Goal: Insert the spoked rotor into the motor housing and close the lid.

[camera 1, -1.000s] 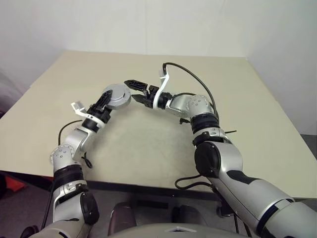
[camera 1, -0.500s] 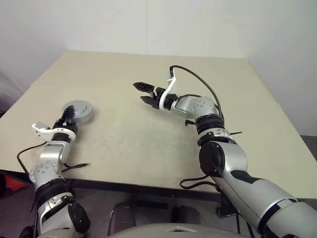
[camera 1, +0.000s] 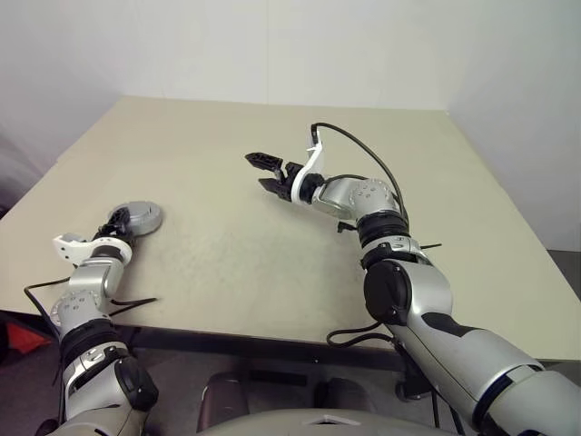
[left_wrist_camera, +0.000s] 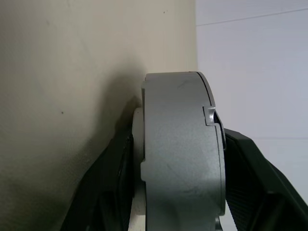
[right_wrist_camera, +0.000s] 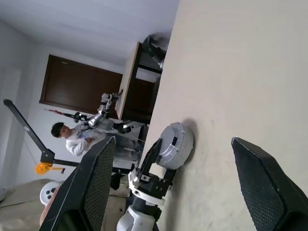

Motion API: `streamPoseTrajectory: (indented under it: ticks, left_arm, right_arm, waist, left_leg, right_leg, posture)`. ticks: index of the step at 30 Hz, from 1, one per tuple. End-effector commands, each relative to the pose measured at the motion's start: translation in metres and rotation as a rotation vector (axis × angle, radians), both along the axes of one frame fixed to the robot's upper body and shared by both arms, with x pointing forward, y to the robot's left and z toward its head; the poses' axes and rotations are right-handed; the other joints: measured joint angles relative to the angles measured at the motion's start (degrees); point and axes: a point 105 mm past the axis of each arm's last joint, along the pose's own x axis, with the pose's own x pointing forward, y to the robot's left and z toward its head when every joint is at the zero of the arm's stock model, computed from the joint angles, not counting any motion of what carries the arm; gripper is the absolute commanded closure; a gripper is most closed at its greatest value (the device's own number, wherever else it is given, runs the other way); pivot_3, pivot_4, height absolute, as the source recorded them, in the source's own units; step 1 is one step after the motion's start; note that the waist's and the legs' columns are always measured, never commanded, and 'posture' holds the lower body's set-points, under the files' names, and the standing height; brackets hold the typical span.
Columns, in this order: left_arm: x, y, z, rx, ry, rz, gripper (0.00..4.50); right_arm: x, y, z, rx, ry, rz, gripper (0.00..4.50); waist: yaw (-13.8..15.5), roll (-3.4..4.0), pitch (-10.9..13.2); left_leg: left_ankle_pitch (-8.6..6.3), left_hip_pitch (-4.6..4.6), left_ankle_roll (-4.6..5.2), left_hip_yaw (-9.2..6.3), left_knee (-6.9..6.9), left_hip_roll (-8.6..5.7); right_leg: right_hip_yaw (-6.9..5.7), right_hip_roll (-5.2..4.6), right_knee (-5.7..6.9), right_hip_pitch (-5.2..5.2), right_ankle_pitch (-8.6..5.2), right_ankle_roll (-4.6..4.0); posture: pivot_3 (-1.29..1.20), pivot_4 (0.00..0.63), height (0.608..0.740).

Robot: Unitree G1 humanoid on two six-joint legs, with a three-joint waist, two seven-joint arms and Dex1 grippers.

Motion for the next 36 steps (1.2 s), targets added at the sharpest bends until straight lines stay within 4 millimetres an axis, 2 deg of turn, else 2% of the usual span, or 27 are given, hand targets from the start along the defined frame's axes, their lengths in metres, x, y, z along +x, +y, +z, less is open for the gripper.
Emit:
streamPoseTrajectory:
  ticks: [1, 4, 8, 14, 17, 22, 26, 28, 31, 34, 36]
  left_arm:
    - [-0.01, 0.006, -0.008, 0.038, 0.051, 0.008, 1.95]
    - [-0.017, 0.002, -0.009, 0.056, 0.051, -0.022, 1.15]
    - [-0.044, -0.011, -0.016, -0.014, 0.075, -0.063, 0.02]
    - [-0.091, -0.042, -0.036, -0.082, 0.156, -0.171, 0.02]
    - [-0.101, -0.053, -0.038, -0.093, 0.172, -0.216, 0.02]
    - [-0.088, -0.091, -0.02, 0.038, 0.146, -0.443, 0.02]
    - [-0.066, -0.114, 0.002, 0.245, 0.103, -0.584, 0.02]
    - [-0.055, -0.125, 0.019, 0.298, 0.03, -0.641, 0.02]
    - [-0.047, -0.137, 0.035, 0.375, -0.027, -0.72, 0.02]
    - [-0.042, -0.143, 0.038, 0.461, -0.037, -0.782, 0.02]
    - [-0.036, -0.148, 0.041, 0.58, -0.05, -0.821, 0.02]
  right_arm:
    - [0.001, 0.0, 0.009, 0.019, -0.024, -0.002, 0.11]
    - [0.001, 0.0, 0.008, 0.013, -0.021, -0.001, 0.1]
    - [0.001, -0.001, 0.006, -0.002, -0.015, -0.002, 0.1]
    - [0.004, -0.006, 0.004, -0.018, -0.007, -0.018, 0.1]
    - [0.004, -0.007, 0.002, -0.03, -0.004, -0.019, 0.1]
    - [0.006, -0.012, -0.001, -0.1, -0.06, -0.015, 0.1]
    - [0.004, -0.022, -0.007, -0.246, -0.264, 0.011, 0.1]
    - [0.0, -0.029, -0.011, -0.292, -0.349, 0.046, 0.1]
    - [-0.008, -0.043, -0.013, -0.318, -0.447, 0.093, 0.1]
    - [-0.018, -0.051, -0.016, -0.349, -0.537, 0.142, 0.1]
    - [-0.031, -0.06, -0.017, -0.38, -0.672, 0.209, 0.1]
  waist:
    - [-0.1, 0.0, 0.0]
    - [-0.4, 0.0, 0.0]
    - [-0.7, 0.04, 0.0]
    - [-1.0, 0.22, -0.1]
    - [-1.1, 0.56, -0.4]
    - [-0.5, 0.75, -0.6]
    - [0.9, 0.75, -0.6]
    - [1.7, 0.7, -0.6]
    - [1.6, 0.4, -0.6]
    - [1.2, 0.41, -0.6]
    - [1.1, 0.41, -0.6]
  left_leg:
    - [0.0, 0.02, 0.0, 0.0, 0.0, 0.0]
    - [-0.02, 0.05, 0.02, 0.01, -0.03, 0.0]
    - [-0.07, 0.07, 0.08, 0.04, -0.04, -0.02]
    - [-0.39, 0.05, 0.32, 0.14, -0.01, -0.06]
    - [-0.52, 0.09, 0.45, 0.2, 0.01, -0.11]
    - [-0.53, 0.16, 0.45, 0.2, 0.0, -0.13]
    - [-0.5, 0.29, 0.41, 0.17, 0.07, -0.12]
    - [-0.47, 0.27, 0.4, 0.17, 0.17, -0.13]
    - [-0.39, 0.17, 0.3, 0.15, 0.27, -0.09]
    - [-0.36, 0.14, 0.26, 0.11, 0.21, -0.03]
    - [-0.35, 0.13, 0.25, 0.11, 0.12, -0.01]
  right_leg:
    - [0.0, 0.0, -0.01, 0.05, 0.0, 0.0]
    - [0.01, 0.0, -0.04, 0.11, -0.01, -0.01]
    - [0.03, 0.0, -0.09, 0.11, -0.01, -0.01]
    - [0.08, -0.02, -0.33, 0.17, -0.07, 0.04]
    - [0.13, -0.06, -0.41, 0.24, -0.12, 0.13]
    - [0.14, -0.07, -0.39, 0.29, -0.19, 0.24]
    - [0.05, -0.16, -0.36, 0.48, -0.41, 0.64]
    - [0.05, -0.2, -0.37, 0.59, -0.41, 0.71]
    - [0.06, -0.19, -0.35, 0.58, -0.3, 0.73]
    - [0.06, -0.09, -0.3, 0.56, -0.13, 0.44]
    - [0.07, -0.05, -0.31, 0.54, -0.15, 0.42]
  posture:
    - [0.0, 0.0, 0.74]
    - [0.0, 0.0, 0.74]
    - [0.0, 0.0, 0.74]
    - [0.0, 0.0, 0.74]
    - [0.0, 0.0, 0.74]
    - [0.0, 0.0, 0.74]
    - [0.0, 0.0, 0.74]
    - [0.0, 0.0, 0.74]
    - [0.0, 0.0, 0.74]
    - [0.0, 0.0, 0.74]
    - [0.0, 0.0, 0.74]
